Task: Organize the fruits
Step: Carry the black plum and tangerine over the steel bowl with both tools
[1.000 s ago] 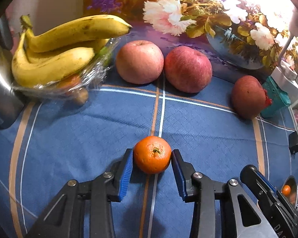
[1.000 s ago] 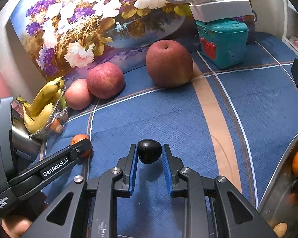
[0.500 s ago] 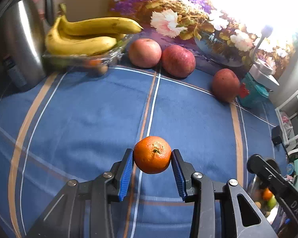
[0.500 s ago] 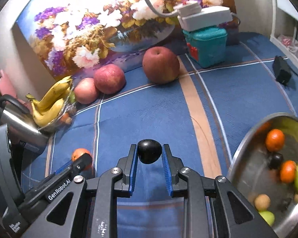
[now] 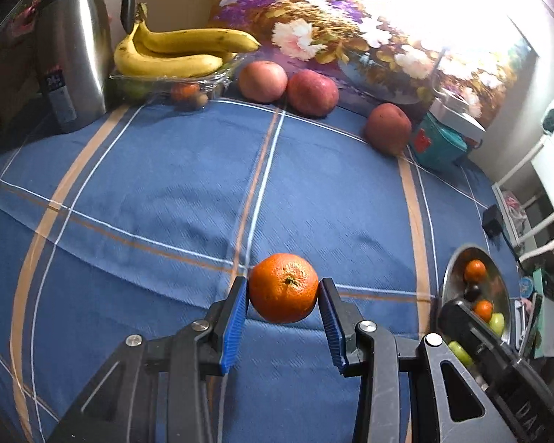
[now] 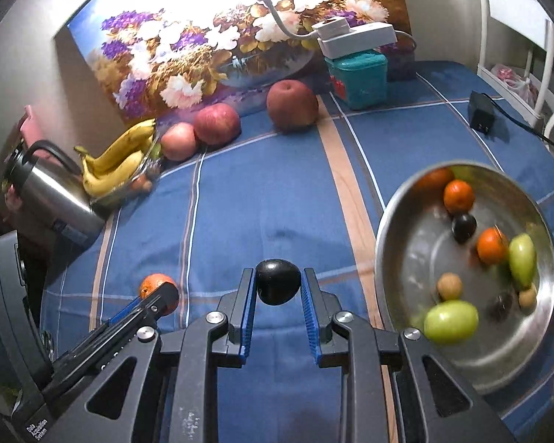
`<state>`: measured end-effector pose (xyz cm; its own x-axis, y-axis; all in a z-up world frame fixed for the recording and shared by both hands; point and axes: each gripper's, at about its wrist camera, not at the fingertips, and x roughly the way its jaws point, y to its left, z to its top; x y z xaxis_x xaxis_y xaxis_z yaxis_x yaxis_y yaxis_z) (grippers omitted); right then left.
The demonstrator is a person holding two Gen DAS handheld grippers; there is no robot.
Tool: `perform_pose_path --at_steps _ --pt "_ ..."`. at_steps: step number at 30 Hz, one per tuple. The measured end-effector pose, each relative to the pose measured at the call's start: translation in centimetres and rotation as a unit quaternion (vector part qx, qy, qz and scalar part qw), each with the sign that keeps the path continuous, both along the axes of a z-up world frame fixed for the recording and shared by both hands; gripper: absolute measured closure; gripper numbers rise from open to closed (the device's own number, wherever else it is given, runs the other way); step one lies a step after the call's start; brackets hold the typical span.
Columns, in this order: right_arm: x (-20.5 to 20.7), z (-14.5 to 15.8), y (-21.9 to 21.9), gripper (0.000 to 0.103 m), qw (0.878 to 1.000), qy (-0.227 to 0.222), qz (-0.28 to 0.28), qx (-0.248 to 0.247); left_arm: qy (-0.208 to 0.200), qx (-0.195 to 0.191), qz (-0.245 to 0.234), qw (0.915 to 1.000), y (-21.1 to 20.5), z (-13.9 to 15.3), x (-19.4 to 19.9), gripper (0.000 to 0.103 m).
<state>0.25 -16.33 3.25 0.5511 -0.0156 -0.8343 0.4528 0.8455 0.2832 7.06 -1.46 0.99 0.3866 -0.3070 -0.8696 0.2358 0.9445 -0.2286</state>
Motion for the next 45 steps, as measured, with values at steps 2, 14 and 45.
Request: perform_pose_path --at_steps 2,14,45 --pt "-0.8 -0.2 0.4 0.078 1.0 0.003 0.003 -0.002 -0.001 -0.003 -0.001 1.0 0.0 0.2 -0.6 0.061" --pt "-2.7 -1.3 0.3 0.078 1.0 0.02 0.002 -0.002 0.0 0.008 -0.021 0.9998 -1.5 0.0 -1.8 0.061" --pt "-8.9 -2.3 -11.8 0.077 0.984 0.029 -0.175 -0.014 -0.044 -0.027 -0.22 0.9742 -15.1 0.1 -6.5 0.061"
